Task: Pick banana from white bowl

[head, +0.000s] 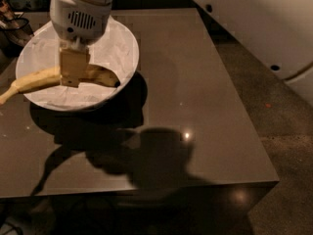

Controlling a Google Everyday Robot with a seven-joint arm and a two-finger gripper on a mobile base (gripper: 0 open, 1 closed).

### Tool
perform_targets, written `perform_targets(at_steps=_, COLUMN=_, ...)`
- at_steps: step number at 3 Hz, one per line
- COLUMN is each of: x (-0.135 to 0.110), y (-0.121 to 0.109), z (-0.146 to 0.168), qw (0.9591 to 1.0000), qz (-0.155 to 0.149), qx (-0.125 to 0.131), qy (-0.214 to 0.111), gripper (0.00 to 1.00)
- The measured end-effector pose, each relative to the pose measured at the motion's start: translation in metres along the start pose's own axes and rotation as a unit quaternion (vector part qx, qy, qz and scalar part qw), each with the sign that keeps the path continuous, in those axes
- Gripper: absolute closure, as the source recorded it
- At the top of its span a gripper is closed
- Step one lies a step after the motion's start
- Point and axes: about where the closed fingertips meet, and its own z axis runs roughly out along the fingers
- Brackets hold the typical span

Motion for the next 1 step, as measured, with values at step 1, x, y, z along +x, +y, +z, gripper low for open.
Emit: perform_targets(at_steps=1, x=0.0004, y=0.0018, z=-0.0001, qw=1.0, qz=0.0, qx=0.001, qy=0.001, gripper=1.0)
